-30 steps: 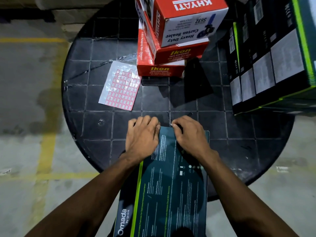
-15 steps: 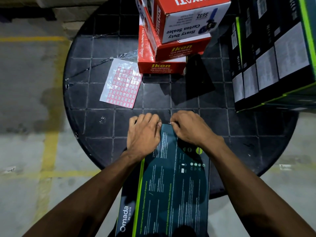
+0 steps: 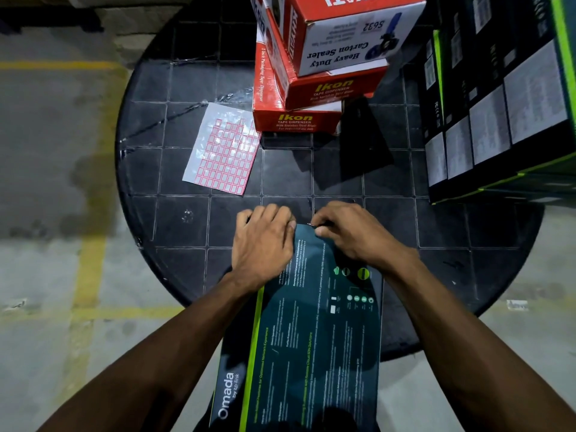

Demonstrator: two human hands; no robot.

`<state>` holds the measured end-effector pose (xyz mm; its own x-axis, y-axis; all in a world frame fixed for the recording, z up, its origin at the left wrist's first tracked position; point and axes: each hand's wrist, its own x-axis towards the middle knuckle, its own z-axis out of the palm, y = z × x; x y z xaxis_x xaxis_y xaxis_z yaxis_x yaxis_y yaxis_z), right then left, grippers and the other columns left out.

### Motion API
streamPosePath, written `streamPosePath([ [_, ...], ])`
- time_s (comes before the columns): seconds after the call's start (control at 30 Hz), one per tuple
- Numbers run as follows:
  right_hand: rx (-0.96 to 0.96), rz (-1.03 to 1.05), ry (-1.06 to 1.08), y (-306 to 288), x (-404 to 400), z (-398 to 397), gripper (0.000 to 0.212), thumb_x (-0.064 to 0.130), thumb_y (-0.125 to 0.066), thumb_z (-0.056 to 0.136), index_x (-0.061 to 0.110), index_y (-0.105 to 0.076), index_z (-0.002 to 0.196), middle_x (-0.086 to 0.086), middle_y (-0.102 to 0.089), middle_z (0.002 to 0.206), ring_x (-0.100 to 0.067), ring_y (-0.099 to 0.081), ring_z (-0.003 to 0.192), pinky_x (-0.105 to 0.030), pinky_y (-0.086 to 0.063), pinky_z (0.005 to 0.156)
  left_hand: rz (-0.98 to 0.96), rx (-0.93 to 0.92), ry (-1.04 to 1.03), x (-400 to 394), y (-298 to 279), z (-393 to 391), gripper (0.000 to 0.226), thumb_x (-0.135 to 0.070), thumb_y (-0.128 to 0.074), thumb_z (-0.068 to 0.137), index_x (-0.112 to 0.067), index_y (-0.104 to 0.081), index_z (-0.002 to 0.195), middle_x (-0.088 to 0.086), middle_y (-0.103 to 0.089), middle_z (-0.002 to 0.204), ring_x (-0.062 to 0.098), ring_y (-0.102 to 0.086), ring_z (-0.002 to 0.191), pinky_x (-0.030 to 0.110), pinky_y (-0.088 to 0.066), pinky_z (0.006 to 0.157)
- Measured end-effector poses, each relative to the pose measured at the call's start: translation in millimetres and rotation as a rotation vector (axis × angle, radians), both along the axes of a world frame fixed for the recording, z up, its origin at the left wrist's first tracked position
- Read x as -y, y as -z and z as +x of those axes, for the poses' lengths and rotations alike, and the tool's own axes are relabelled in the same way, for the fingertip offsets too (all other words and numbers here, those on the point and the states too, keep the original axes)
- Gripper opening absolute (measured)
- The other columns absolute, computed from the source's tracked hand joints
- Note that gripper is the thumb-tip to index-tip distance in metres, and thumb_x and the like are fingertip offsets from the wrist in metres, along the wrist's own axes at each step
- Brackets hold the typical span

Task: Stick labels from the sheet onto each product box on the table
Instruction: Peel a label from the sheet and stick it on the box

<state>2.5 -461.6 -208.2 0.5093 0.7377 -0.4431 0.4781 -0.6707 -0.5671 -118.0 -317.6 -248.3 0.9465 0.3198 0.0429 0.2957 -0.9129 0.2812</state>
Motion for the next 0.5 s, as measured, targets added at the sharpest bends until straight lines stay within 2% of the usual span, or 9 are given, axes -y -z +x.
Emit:
streamPosePath([
  [0.2,-0.109,0.124,0.2,5.9,5.9,-4.2,0.007,0.02,-0.065,0.092,0.021,-0.072,0.095,0.008,-0.064,0.096,-0.012,-0.061,0.094,-0.043,-0.05,0.09,-0.007,-0.007,0.003,0.1,-0.3,-0.2,0.02,-0.034,-0.036,0.095,-0.024,-0.051,0.087,-0.005,-0.052,0.083,0.016,-0.046,0.079,0.034,-0.025,0.08],
  [0.37,-0.099,0.108,0.23,5.7,2.2,-6.1,0.01,0.025,-0.06,0.094,0.024,-0.069,0.089,0.009,-0.065,0.098,-0.014,-0.061,0.095,-0.047,-0.05,0.088,-0.014,-0.012,0.005,0.5,-2.4,0.3,0.021,-0.035,-0.033,0.095,-0.024,-0.05,0.086,-0.005,-0.052,0.083,0.016,-0.046,0.079,0.035,-0.025,0.079],
  [0.5,-0.07,0.054,0.224,1.5,-1.2,-7.7,0.011,0.03,-0.056,0.096,0.026,-0.065,0.09,0.011,-0.062,0.098,-0.012,-0.059,0.095,-0.042,-0.049,0.088,-0.021,-0.01,0.005,0.6,-2.6,0.5,0.021,-0.035,-0.033,0.095,-0.025,-0.049,0.086,-0.005,-0.052,0.083,0.016,-0.046,0.078,0.034,-0.025,0.08],
])
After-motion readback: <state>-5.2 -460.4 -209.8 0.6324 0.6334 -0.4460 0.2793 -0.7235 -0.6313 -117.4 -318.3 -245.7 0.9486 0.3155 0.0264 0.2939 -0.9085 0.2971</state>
